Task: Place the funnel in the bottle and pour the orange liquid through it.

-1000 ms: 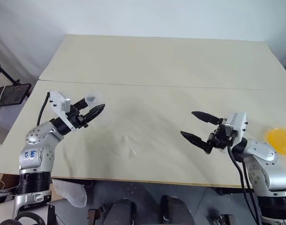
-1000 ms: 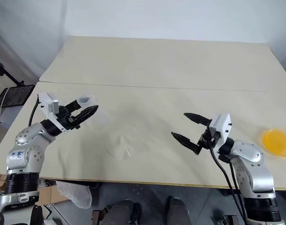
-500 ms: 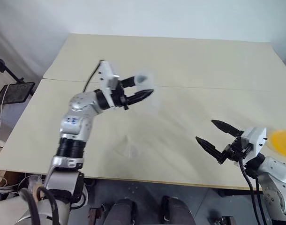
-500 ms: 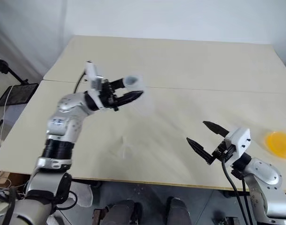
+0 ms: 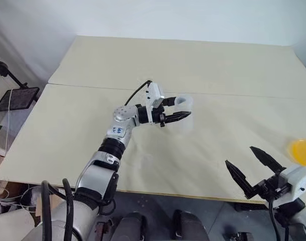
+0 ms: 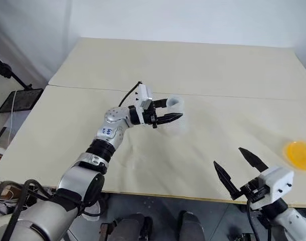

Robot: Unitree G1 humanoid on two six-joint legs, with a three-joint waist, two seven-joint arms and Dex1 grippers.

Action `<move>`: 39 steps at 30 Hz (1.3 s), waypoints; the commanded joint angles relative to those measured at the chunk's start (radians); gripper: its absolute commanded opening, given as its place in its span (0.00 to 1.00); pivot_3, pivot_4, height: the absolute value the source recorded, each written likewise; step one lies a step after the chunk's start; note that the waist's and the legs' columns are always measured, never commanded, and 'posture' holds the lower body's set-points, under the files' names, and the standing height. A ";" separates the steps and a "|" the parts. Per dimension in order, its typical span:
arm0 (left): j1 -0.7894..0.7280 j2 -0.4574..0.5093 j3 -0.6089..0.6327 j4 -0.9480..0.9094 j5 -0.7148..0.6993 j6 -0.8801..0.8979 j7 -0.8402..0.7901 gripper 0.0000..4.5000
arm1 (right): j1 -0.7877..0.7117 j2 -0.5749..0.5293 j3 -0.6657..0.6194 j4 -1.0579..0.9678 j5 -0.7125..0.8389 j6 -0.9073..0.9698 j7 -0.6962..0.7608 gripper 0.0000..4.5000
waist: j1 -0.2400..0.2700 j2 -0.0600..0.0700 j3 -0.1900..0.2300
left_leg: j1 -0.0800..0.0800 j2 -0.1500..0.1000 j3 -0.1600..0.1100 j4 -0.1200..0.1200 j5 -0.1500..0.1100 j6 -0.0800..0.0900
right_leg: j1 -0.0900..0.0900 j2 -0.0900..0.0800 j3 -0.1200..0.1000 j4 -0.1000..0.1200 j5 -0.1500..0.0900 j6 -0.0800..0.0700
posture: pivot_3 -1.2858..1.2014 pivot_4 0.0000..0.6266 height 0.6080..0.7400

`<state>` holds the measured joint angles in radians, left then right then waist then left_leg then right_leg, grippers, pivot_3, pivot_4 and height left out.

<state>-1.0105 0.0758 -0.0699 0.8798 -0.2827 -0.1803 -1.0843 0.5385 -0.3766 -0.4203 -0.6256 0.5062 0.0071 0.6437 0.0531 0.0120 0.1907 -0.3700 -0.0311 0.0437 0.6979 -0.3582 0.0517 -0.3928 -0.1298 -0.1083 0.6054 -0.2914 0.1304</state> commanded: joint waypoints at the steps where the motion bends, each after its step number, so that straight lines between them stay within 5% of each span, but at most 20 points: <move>1: -0.049 -0.029 0.013 0.031 0.009 -0.037 -0.020 0.53 | 0.028 0.023 -0.008 -0.059 -0.017 -0.039 -0.029 1.00 | 0.000 0.000 0.000 | 0.000 0.000 0.000 0.000 0.000 0.000 | 0.000 0.000 0.000 -0.001 0.000 0.000 | 0.52 0.24 1.00; 7: -0.078 -0.046 0.023 0.097 0.034 -0.063 -0.035 0.53 | 0.045 0.051 0.005 -0.081 -0.040 -0.054 -0.062 1.00 | -0.003 0.000 0.000 | 0.000 0.000 0.000 0.000 0.000 0.000 | 0.000 0.000 0.000 0.000 0.000 0.000 | 0.52 0.24 1.00; 14: -0.072 -0.027 0.035 0.073 0.041 -0.087 -0.059 0.99 | 0.037 0.046 0.024 -0.100 -0.048 -0.044 -0.085 1.00 | -0.003 0.000 0.000 | 0.000 0.000 0.000 0.000 0.000 0.001 | -0.001 0.000 0.000 0.000 0.000 0.000 | 0.52 0.24 1.00; 25: 0.157 0.205 0.180 -0.291 -0.130 0.120 -0.158 0.99 | -0.124 -0.101 0.005 -0.017 0.040 0.023 0.007 1.00 | -0.032 0.001 0.000 | 0.002 0.002 -0.002 -0.001 0.000 0.001 | -0.001 0.000 0.000 0.005 0.000 0.000 | 0.52 0.24 1.00; 39: 0.866 0.555 0.558 -0.789 -0.213 0.302 0.090 0.99 | -0.498 -0.317 0.184 0.256 0.119 0.060 0.405 1.00 | -0.036 0.000 0.000 | 0.002 0.001 -0.008 0.000 0.000 0.000 | 0.001 -0.004 0.004 0.004 0.000 0.000 | 0.52 0.24 1.00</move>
<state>-0.1801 0.6135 0.4253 0.1584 -0.4587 0.1121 -1.0127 0.0584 -0.6797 -0.2456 -0.3744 0.6152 0.0759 1.0079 0.0171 0.0123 0.1905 -0.3685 -0.0296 0.0358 0.6982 -0.3589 0.0515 -0.3920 -0.1342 -0.1035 0.6084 -0.2914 0.1301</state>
